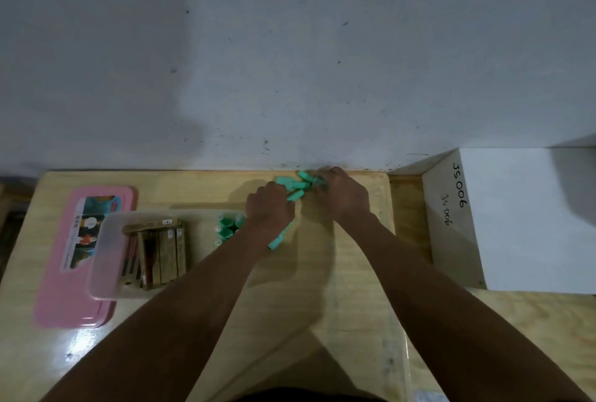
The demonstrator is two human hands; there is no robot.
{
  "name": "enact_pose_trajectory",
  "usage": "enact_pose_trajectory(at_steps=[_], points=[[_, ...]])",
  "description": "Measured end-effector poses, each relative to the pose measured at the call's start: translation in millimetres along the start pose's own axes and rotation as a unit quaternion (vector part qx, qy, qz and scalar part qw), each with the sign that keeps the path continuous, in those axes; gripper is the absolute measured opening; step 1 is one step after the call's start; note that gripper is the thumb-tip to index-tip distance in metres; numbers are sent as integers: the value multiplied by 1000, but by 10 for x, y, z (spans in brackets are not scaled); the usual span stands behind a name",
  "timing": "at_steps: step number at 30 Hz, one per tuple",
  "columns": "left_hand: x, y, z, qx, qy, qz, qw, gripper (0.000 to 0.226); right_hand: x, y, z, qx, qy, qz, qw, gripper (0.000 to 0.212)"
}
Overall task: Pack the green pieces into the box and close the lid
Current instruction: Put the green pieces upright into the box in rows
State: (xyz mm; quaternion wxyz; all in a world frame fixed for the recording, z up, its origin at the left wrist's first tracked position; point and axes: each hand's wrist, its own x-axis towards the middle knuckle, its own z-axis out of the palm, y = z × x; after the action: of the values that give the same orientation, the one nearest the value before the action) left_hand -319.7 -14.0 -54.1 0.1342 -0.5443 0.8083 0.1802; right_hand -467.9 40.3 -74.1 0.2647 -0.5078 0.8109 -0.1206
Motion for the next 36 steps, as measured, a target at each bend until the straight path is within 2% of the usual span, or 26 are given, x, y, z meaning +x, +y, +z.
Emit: enact_pose_trajectory(at_steps=[3, 7, 13, 17, 20, 25, 32, 36], points=[[-7, -23, 16, -66, -10, -11, 998, 40, 34, -14, 12, 11, -28, 9, 999, 37], [-34, -29, -14, -80, -12, -1, 997, 34, -23, -30, 8, -1, -57, 49, 997, 39], [-116, -25, -91, -94, -11, 38, 995, 32, -350, 57, 6, 78, -7, 125, 989, 32], [-224, -96, -179, -175, 14, 61, 983, 23, -598, 46, 5, 209, 36, 157, 964, 36], [-349, -217, -274, -252, 34, 91, 963, 19, -784, -39, -6, 312, 75, 137, 937, 38], [-610, -460, -468, -318, 67, 116, 939, 20, -1025, -313, -29, 403, 116, 123, 899, 22], [-1027, -840, -684, -377, 91, 126, 913, 10, -1279, -751, -71, 415, 132, 95, 895, 13], [-1179, -1057, -703, -389, 98, 117, 908, 17, -1412, -945, -47, 420, 120, 74, 896, 10]])
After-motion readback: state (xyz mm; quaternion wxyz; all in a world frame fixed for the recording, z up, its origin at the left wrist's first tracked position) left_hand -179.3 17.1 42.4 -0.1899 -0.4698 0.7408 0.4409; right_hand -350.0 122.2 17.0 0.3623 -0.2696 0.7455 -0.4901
